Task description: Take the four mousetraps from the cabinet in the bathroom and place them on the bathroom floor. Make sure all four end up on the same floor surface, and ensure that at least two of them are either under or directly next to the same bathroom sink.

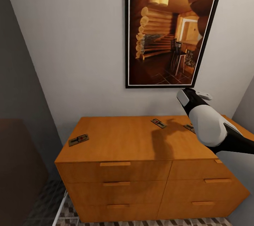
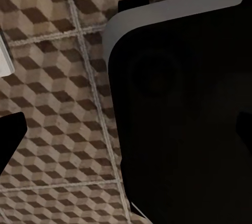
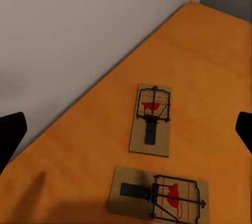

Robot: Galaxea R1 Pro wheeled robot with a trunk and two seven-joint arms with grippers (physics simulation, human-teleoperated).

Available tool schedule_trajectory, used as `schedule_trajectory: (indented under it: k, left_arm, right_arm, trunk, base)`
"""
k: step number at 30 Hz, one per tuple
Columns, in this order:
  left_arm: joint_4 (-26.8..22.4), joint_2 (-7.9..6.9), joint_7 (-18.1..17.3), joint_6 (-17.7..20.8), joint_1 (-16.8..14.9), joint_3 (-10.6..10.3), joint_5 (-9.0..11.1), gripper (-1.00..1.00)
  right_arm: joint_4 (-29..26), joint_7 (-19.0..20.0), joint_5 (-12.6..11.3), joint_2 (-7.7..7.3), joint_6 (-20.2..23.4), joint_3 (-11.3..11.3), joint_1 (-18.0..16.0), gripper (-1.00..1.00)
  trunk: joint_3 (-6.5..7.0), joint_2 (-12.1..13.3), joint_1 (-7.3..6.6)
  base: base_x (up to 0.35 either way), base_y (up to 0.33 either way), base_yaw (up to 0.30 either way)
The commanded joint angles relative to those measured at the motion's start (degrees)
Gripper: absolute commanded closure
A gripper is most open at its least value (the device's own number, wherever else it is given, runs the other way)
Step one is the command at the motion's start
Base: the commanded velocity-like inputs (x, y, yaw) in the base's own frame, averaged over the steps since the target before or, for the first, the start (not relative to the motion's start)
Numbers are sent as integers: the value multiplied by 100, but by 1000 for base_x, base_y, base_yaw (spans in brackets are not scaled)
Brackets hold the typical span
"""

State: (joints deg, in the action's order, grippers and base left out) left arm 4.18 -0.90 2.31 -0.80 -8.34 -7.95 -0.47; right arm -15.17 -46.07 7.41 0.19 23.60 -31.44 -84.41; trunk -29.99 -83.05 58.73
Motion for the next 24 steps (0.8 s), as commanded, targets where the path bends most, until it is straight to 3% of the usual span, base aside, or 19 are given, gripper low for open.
schedule_trajectory:
  k: [1,9,24]
  left_arm:
    - [13,2,15,-8,-8,-40,-6,-100]
    - [12,2,15,-8,-9,-40,-6,-100]
    - [12,-7,15,-8,-10,-36,-3,-100]
  right_arm:
    - [-4,-15,59,1,37,-28,-5,-100]
    - [-4,-139,59,-1,-4,-29,-5,-100]
    - [3,-399,57,-152,-188,-29,-5,-100]
  trunk:
    - [-6,-3,0]
    - [-6,-3,0]
    - [-6,-3,0]
  base:
    - [0,0,0]
    - [0,0,0]
    - [0,0,0]
